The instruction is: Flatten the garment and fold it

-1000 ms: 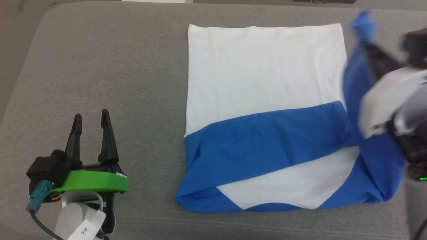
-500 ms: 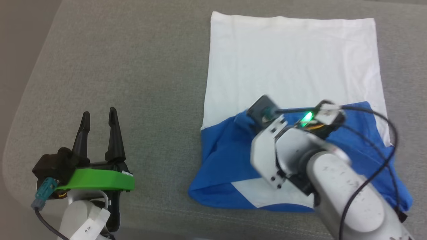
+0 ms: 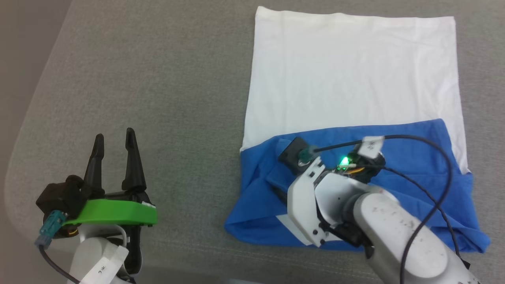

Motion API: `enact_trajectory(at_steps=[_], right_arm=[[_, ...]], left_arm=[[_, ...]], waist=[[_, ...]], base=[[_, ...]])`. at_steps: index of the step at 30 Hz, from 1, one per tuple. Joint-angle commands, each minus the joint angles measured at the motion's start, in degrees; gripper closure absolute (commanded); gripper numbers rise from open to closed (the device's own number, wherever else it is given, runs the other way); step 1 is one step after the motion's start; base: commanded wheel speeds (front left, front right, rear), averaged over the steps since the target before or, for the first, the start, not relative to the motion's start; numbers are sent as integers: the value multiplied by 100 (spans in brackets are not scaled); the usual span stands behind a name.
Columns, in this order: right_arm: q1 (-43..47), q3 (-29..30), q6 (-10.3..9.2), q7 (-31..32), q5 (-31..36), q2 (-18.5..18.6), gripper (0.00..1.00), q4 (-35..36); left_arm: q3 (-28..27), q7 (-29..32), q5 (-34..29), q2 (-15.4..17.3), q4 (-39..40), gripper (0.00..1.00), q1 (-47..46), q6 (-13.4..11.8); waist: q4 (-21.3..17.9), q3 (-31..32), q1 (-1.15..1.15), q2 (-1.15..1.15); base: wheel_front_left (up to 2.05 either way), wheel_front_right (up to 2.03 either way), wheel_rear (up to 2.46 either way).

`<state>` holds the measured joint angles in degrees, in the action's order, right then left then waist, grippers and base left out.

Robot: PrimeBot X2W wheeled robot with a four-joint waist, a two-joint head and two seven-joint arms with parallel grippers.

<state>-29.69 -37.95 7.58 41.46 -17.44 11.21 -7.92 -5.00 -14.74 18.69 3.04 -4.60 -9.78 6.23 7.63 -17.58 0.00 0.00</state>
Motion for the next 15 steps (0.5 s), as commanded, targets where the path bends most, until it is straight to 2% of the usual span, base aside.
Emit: enact_trajectory(at_steps=[1,3,4,7,15], right_arm=[[86,131,-9,-154,-89,-3,0,172],[211,363,-9,-393,-141,-16,0,458],[485,918,-9,-960,-144,-88,0,913],[825,1602,-9,-1652,10,-200,0,1351],[1651,3068,-9,-3347,378,-559,0,1905]], left_arm=[[-24,-26,-67,-15,-2,0,-33,-20],[-66,-26,-113,-16,-5,0,-2,-12],[-85,-26,-193,7,-19,0,25,8],[-67,-26,-273,85,-32,0,-5,24],[115,268,-333,420,-73,0,-624,59]], waist=[[-158,145,0,0],[-271,217,0,0],[-447,302,0,0],[-660,345,0,0],[-1263,120,0,0]], base=[[0,0,0],[0,0,0],[0,0,0],[0,0,0],[0,0,0]])
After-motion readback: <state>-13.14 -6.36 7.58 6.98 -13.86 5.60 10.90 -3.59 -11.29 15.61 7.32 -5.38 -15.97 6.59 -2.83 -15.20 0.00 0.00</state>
